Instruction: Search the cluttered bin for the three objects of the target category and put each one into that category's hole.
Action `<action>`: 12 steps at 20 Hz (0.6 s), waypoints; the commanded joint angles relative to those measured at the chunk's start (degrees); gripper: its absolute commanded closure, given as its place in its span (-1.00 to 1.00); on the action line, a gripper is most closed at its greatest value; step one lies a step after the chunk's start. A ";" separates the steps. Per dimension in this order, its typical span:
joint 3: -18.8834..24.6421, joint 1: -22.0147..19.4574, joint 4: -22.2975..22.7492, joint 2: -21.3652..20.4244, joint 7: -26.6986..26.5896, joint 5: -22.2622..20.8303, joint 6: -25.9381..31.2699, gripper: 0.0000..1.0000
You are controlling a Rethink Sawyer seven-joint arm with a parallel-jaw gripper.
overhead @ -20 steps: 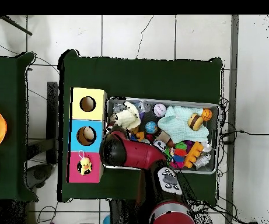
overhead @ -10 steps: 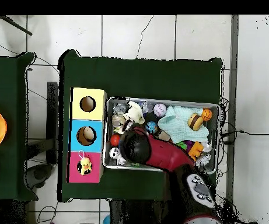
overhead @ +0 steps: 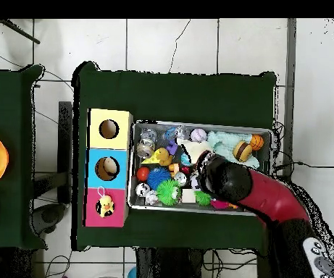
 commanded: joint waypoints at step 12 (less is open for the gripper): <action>11.71 -3.93 -3.19 -0.71 -5.81 -9.32 -0.47 -1.00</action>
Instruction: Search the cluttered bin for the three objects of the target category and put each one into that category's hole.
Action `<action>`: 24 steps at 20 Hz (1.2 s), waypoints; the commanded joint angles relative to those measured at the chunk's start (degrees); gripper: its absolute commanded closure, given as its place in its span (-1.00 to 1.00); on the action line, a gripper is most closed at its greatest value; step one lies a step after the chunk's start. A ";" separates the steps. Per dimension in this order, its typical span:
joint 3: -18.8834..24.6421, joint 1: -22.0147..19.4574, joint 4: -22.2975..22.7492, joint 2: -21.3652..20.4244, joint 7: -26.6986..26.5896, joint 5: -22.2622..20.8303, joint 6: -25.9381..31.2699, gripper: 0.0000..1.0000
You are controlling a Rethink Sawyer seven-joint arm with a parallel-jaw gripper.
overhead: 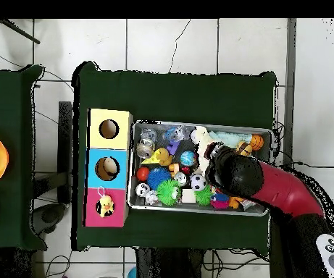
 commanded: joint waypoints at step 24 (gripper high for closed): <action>3.74 9.91 0.13 2.66 8.60 -1.51 -5.07 -1.00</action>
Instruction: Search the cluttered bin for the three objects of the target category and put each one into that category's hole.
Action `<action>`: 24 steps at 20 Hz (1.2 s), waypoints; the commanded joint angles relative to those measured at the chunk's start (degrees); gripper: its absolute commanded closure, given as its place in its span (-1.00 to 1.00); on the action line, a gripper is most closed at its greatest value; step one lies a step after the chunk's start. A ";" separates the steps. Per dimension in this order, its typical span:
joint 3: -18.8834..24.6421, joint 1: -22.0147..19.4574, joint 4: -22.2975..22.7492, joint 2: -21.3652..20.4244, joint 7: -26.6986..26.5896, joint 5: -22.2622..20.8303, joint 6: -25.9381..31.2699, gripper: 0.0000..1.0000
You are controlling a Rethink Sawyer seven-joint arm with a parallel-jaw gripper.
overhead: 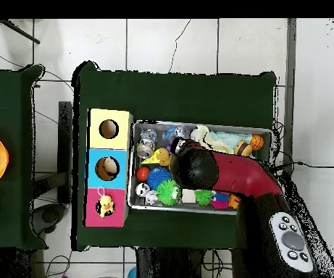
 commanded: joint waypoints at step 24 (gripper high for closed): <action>0.15 4.37 -9.26 10.28 6.74 2.29 -3.26 -1.00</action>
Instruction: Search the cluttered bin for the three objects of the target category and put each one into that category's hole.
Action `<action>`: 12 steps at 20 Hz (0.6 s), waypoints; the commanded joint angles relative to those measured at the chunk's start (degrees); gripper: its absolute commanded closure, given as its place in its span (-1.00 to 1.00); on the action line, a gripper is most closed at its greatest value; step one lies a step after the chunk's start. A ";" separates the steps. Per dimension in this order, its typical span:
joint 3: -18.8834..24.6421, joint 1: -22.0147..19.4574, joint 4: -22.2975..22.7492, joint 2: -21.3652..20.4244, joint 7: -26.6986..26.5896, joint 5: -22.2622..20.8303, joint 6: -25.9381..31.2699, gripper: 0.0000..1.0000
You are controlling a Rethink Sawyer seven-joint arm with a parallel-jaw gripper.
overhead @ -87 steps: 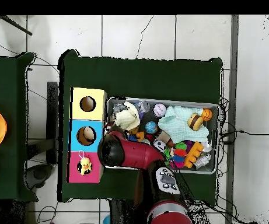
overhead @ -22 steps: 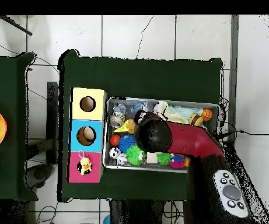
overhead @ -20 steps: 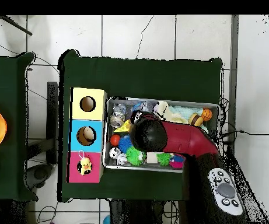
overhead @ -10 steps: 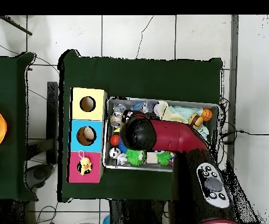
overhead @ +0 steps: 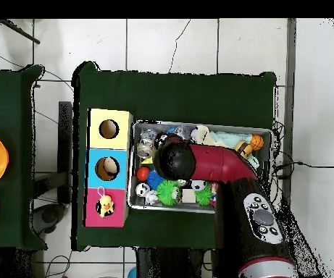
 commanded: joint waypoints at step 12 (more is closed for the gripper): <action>0.98 2.13 -7.11 5.63 6.18 1.23 0.75 -1.00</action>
